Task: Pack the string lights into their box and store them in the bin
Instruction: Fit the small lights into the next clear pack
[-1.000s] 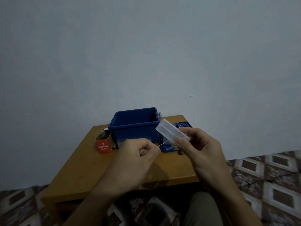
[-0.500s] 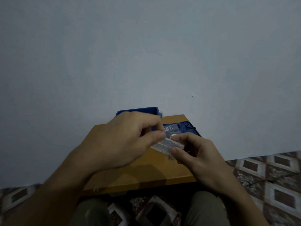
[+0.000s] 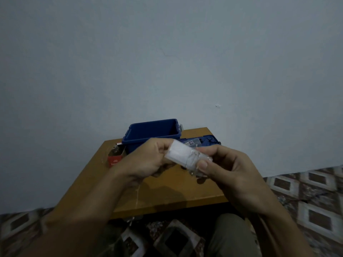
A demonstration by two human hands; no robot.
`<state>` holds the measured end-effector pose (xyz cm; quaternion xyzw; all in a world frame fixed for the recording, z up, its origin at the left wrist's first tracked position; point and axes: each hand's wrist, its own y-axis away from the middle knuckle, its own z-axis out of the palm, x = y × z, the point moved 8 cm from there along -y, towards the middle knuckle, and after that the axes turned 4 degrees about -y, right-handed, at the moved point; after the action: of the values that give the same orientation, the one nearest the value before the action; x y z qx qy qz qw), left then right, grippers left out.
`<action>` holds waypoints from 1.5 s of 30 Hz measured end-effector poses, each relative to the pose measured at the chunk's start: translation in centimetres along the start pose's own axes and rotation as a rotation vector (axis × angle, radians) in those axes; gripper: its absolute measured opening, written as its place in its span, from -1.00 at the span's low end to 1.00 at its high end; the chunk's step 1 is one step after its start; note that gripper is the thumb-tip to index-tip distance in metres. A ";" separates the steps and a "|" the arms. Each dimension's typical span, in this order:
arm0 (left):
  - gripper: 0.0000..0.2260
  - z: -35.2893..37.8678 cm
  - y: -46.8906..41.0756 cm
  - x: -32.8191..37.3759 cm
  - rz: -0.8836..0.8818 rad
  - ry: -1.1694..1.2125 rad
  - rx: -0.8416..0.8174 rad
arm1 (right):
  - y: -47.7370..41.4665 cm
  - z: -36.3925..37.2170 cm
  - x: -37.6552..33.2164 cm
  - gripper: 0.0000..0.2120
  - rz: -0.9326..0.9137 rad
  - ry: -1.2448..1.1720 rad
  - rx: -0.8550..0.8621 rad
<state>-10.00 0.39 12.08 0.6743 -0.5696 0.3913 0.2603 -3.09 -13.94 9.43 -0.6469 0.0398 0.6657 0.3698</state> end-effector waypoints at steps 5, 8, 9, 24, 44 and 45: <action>-0.69 2.4 1.2 -1.6 0.018 0.377 0.089 | -0.3 -0.9 0.5 -0.75 -0.056 0.032 0.181; -0.69 2.5 1.7 -1.8 0.037 0.433 0.154 | -0.2 -0.6 0.6 -0.76 -0.086 0.067 0.239; -0.71 2.4 1.9 -1.6 0.050 0.462 0.179 | -0.2 -0.4 0.5 -0.78 -0.102 0.071 0.249; -0.81 1.1 2.6 0.2 0.173 0.192 0.310 | -0.1 -0.1 -0.2 -0.69 -0.112 0.223 0.131; -0.77 1.1 2.6 0.7 0.143 0.021 0.279 | -0.1 -0.6 0.0 -0.73 -0.071 0.209 0.167; -0.77 1.0 2.6 0.7 0.140 0.003 0.285 | -0.2 -0.7 0.0 -0.72 -0.078 0.201 0.187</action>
<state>-12.29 -1.39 11.84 0.6626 -0.5532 0.4865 0.1349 -2.44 -14.15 9.36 -0.6741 0.1134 0.5762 0.4481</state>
